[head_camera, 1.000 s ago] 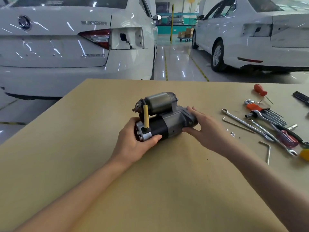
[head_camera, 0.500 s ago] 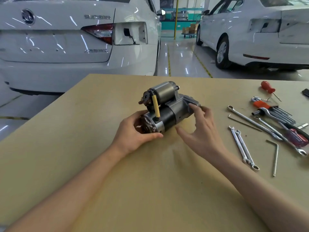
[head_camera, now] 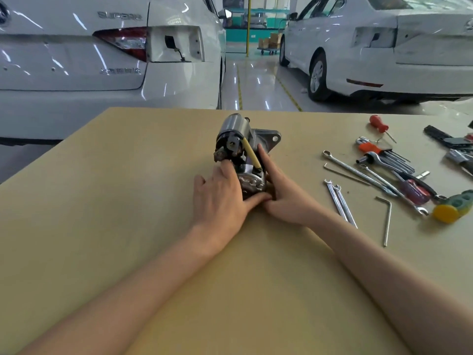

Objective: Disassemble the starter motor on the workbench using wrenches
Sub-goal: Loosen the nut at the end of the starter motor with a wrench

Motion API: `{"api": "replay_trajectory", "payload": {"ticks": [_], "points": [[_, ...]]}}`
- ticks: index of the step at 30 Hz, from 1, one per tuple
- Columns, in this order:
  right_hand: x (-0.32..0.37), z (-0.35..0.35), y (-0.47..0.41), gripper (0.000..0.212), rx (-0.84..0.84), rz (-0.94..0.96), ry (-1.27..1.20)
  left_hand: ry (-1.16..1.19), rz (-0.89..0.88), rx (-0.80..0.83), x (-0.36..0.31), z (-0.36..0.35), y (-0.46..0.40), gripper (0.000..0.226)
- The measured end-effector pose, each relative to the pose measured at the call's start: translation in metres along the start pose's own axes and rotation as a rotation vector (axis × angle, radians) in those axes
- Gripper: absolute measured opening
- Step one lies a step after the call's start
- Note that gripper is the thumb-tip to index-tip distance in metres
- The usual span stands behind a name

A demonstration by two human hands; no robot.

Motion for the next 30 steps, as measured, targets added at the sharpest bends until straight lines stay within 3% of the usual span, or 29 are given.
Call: {"api": "replay_trajectory", "payload": {"ticks": [4,7,9,12,14,16,22,30], "points": [[-0.002,0.006,-0.001,0.101,-0.024,-0.016,-0.046,0.059,-0.029,0.012,0.003,0.0,0.004,0.082],[0.002,0.02,0.004,0.094,-0.037,-0.013,0.184,0.131,-0.07,0.019,0.008,0.004,0.004,0.077],[0.005,0.049,0.009,0.074,-0.097,-0.003,0.24,0.208,-0.084,0.049,0.009,0.005,0.002,0.074],[-0.011,0.109,0.023,0.031,-0.247,-0.097,0.046,0.327,-0.076,0.063,0.009,0.008,0.003,0.069],[-0.034,0.139,0.037,0.015,-0.326,-0.221,0.048,0.398,-0.065,0.086,0.012,0.007,0.002,0.068],[-0.057,0.151,0.048,0.007,-0.285,-0.36,0.121,0.453,-0.058,0.097,0.016,0.008,0.0,0.067],[-0.085,0.136,0.062,0.014,0.071,-0.694,0.284,0.547,-0.059,0.042,0.019,0.015,-0.004,0.06],[-0.086,0.128,0.063,0.012,0.066,-0.806,0.252,0.609,-0.058,0.03,0.023,0.014,-0.004,0.053]]}}
Point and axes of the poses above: each hand's wrist, its own y-axis away from the middle knuckle, its own z-axis out of the back of the hand, x = y × z, the point moved 7 cm from there along -y, towards the middle knuckle, and after that the axes turned 1 degree about x, right-handed, at the moved point
